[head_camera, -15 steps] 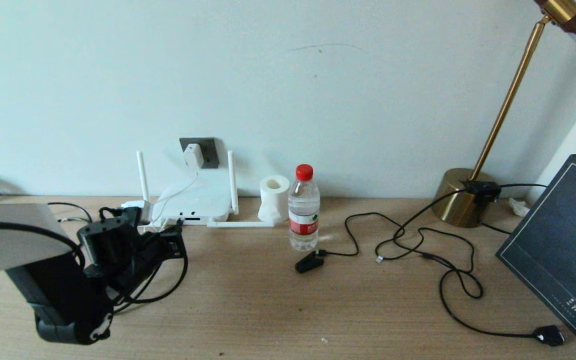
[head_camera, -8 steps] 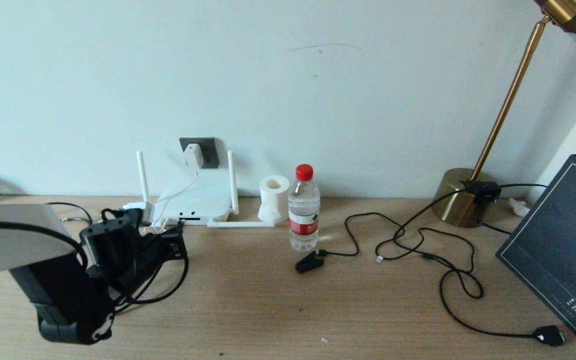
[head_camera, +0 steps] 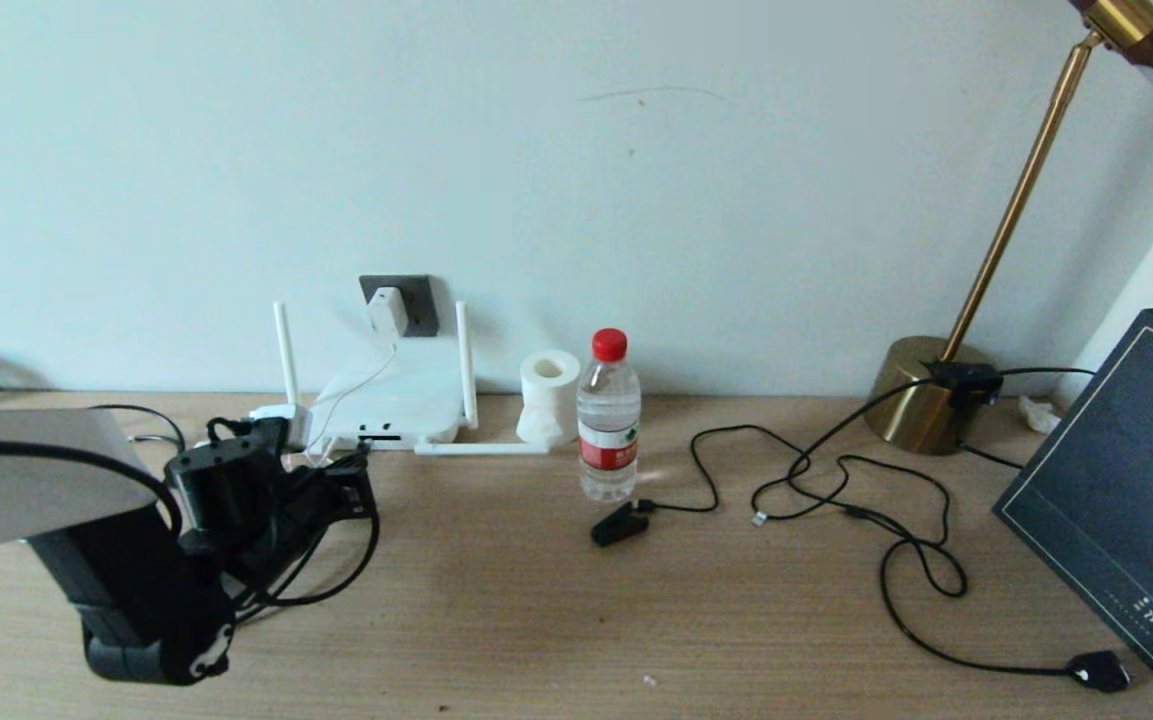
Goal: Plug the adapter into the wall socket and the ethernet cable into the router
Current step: Align cable and router interface
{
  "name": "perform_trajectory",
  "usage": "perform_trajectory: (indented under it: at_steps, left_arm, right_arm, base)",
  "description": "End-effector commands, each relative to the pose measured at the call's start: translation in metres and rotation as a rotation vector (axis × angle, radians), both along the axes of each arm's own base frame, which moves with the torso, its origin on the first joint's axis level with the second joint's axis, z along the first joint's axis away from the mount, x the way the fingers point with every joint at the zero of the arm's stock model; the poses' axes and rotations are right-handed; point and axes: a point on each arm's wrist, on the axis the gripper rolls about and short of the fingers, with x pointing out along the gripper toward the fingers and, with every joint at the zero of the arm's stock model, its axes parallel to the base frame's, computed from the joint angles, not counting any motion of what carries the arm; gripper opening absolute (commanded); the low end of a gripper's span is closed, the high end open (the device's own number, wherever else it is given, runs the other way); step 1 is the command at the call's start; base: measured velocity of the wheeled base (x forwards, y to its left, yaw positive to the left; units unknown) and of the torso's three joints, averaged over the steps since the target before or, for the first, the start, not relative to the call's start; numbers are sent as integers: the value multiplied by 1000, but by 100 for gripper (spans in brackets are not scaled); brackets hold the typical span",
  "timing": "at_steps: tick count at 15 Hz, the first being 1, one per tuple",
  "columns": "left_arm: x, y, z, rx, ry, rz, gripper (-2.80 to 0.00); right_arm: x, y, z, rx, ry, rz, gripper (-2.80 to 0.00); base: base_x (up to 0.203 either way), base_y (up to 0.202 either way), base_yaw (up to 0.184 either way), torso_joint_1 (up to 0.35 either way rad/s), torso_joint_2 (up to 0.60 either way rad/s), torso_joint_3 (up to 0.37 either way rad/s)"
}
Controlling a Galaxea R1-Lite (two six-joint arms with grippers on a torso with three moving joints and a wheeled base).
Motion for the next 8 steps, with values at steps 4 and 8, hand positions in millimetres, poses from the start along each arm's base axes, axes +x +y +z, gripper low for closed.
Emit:
perform_trajectory:
  at_steps: [4,8]
  left_arm:
    - [3,0,1,-1,-15,1,-280]
    - [5,1,1,-2,-16,5,-280]
  right_arm:
    - [0,0,0,0,2,0,-280]
    - [0,0,0,0,1,0,-280]
  base:
    - [0,0,0,0,0,0]
    - [0,0,0,0,0,0]
